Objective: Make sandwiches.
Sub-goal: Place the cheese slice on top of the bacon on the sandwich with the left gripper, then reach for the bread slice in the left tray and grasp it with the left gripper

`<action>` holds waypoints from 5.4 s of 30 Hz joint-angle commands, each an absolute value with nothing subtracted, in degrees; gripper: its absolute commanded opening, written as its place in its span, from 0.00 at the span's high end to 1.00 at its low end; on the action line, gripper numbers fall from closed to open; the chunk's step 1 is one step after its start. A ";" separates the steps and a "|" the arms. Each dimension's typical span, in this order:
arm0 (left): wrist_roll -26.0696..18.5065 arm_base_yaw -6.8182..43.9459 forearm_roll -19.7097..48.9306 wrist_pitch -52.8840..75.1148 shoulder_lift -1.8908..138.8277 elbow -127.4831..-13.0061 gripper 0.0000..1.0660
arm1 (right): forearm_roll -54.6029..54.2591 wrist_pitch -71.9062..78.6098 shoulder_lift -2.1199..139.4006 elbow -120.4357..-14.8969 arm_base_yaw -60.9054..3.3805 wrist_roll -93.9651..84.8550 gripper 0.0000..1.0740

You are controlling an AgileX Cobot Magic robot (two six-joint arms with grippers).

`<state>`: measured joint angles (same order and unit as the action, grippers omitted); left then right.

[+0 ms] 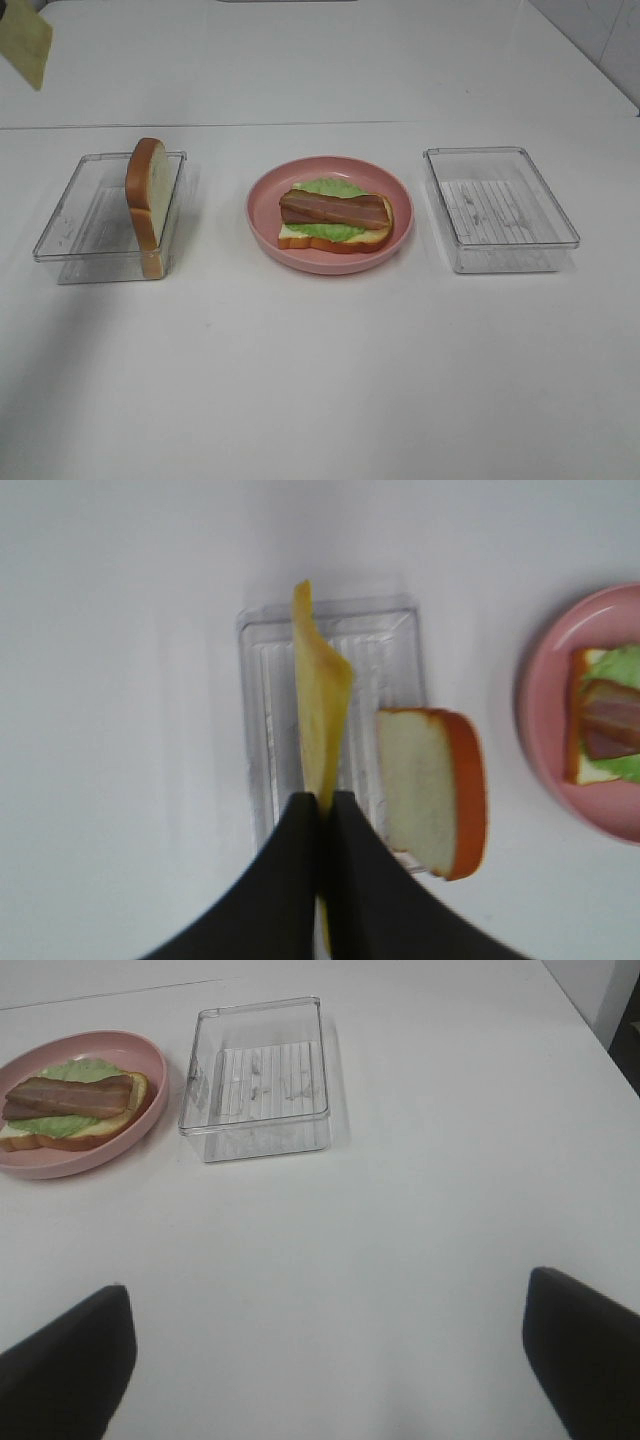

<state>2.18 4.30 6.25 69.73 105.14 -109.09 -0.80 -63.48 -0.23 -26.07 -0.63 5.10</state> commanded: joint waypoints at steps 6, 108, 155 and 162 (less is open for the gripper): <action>0.69 12.03 16.33 65.15 104.97 -114.88 1.00 | -0.97 -62.97 -2.01 -26.01 -0.34 4.87 0.08; 5.96 23.49 5.16 75.57 127.83 -132.41 0.05 | -0.97 -62.97 -2.01 -26.01 -0.34 4.87 0.08; 5.21 16.73 3.09 75.69 127.83 -106.28 0.06 | -0.97 -62.97 -2.01 -26.01 -0.34 4.87 0.08; 4.47 16.73 3.09 75.69 127.88 -106.28 0.10 | -0.97 -62.97 -2.01 -26.01 -0.34 4.87 0.08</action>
